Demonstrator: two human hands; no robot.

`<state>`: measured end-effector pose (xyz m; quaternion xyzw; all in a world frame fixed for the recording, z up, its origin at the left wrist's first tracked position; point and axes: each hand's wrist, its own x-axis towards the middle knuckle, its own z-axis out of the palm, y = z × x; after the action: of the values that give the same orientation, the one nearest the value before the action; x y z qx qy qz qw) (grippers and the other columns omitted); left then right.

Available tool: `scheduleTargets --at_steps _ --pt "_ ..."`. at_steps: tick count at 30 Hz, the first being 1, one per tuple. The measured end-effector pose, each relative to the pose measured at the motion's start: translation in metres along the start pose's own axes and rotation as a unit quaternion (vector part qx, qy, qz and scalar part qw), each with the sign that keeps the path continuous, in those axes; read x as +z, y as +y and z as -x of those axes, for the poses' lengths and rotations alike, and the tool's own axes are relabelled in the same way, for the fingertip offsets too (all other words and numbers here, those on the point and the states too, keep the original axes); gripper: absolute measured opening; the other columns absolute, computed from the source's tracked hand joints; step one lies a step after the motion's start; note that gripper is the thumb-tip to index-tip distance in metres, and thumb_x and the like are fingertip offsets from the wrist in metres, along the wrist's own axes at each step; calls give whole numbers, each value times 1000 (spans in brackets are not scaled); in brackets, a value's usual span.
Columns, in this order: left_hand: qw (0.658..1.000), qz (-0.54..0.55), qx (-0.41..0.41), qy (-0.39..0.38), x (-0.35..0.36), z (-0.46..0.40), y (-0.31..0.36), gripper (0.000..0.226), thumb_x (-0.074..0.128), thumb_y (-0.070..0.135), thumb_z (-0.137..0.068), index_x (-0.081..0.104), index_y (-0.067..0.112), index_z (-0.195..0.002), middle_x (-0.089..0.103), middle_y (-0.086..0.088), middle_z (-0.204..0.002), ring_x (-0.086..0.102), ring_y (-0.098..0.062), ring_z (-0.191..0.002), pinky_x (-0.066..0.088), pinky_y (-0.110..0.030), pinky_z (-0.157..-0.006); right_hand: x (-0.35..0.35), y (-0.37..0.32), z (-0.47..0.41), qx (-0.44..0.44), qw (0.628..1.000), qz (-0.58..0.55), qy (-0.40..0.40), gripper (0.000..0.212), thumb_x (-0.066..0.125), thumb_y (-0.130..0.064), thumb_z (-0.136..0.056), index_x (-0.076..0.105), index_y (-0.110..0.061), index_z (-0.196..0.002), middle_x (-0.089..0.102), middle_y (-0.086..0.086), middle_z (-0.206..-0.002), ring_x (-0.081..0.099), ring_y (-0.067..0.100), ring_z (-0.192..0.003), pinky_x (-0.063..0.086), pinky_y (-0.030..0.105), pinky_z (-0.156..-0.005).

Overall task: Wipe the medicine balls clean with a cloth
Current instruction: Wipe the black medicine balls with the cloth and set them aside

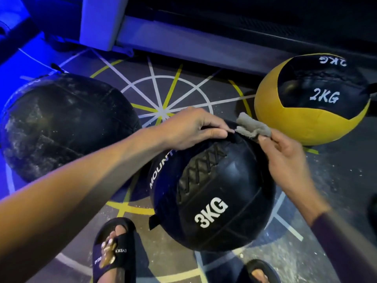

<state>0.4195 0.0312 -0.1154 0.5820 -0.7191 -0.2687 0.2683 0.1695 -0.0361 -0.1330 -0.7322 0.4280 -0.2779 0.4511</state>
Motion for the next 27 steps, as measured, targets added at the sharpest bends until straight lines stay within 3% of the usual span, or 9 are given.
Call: scheduleTargets --at_steps 4,7,9,14,18,20,22,25,27 --pt "1000 -23 -10 2 2 -21 -3 28 60 48 -99 77 32 -115 72 24 -118 62 10 -111 46 -24 -93 11 -12 52 -59 989 129 52 38 50 -35 -103 55 -48 -138 69 -6 -133 67 11 -110 49 34 -100" --pt "1000 -4 -16 -6 2 -17 -2 29 61 45 -100 77 29 -118 72 23 -120 62 7 -117 49 -32 -103 19 -8 86 -198 961 189 -32 45 51 -18 -99 57 -23 -143 54 -3 -150 48 18 -142 39 37 -117" --pt "1000 17 -16 -10 5 -11 1 28 62 41 -100 77 27 -119 72 22 -122 62 7 -119 48 -34 -104 6 8 83 -267 931 237 -71 46 52 -12 -97 56 -16 -143 52 -3 -152 41 18 -147 36 43 -120" --pt "998 49 -4 32 27 17 17 26 63 40 -100 75 31 -121 69 23 -125 56 7 -127 49 -36 -108 -27 9 55 -25 982 182 38 34 52 -39 -103 55 -60 -129 72 -3 -127 71 21 -107 58 42 -87" --pt "997 63 19 44 34 36 27 23 65 36 -98 78 27 -115 70 22 -124 53 11 -127 48 -28 -107 -11 -14 89 -213 956 196 -44 40 55 -28 -100 64 -24 -138 60 -11 -143 57 7 -131 43 24 -111" --pt "996 61 33 55 37 44 29 23 66 37 -98 78 27 -115 70 20 -125 54 8 -129 50 -30 -107 -27 -6 79 -141 974 174 -36 30 58 -33 -101 68 -49 -124 75 -18 -111 68 -3 -101 49 11 -91" --pt "995 53 49 67 44 56 36 23 67 37 -97 78 27 -115 69 19 -127 54 6 -130 51 -31 -107 -43 4 54 10 993 114 30 13 58 -55 -96 68 -60 -102 76 0 -84 61 2 -68 50 18 -65" --pt "993 18 117 28 51 68 49 26 70 37 -98 77 26 -120 68 16 -131 51 3 -135 50 -31 -109 -60 10 33 62 991 9 122 29 56 -28 -104 76 -46 -93 78 -11 -95 69 1 -86 55 15 -75" --pt "985 -27 172 -19 51 70 54 30 64 42 -101 74 27 -126 63 15 -139 40 -1 -145 39 -32 -118 -58 0 30 48 992 -15 112 33 55 -11 -103 74 -39 -103 76 -23 -96 70 -3 -94 56 15 -81"
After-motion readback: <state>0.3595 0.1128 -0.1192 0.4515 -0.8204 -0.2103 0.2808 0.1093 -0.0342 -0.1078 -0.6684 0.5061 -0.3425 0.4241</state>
